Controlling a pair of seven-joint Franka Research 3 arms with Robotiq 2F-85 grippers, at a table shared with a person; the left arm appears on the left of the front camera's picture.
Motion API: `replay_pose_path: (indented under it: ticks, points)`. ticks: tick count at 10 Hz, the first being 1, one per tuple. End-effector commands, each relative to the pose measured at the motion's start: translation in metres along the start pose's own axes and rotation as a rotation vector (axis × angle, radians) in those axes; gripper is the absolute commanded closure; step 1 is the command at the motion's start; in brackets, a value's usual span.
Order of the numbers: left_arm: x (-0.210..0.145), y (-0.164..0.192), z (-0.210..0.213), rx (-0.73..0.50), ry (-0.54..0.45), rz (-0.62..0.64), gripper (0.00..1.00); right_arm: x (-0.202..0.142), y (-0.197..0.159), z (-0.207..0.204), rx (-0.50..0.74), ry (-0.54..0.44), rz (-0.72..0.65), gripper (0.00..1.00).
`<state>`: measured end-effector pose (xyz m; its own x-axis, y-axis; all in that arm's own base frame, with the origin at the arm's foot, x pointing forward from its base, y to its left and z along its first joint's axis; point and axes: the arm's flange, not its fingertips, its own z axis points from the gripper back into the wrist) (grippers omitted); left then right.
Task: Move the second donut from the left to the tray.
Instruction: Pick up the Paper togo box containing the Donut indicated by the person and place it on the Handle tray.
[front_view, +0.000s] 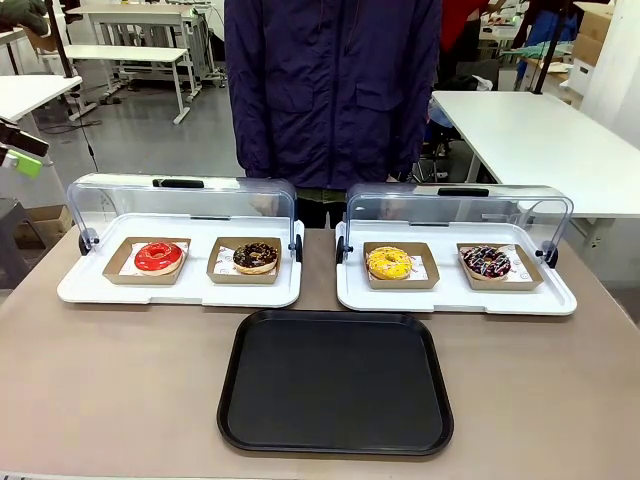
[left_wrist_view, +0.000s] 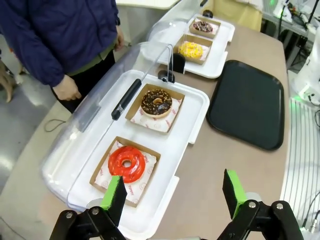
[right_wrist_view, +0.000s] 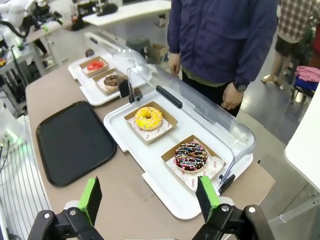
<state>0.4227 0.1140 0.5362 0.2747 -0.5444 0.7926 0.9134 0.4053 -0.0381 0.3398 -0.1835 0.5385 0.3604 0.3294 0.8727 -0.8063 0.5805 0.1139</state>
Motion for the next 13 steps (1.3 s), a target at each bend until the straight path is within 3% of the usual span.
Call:
replay_pose_path:
  ticks: [1,13]
  points:
    - [-0.0039,0.0009,0.0017,-0.010,0.002,-0.004,0.00,0.0004,-0.0003,0.0026,0.003,-0.017,0.017,0.00]
    - [-0.0039,0.0009,0.0017,-0.010,0.002,-0.004,0.00,0.0004,-0.0003,0.0026,0.003,-0.017,0.017,0.00]
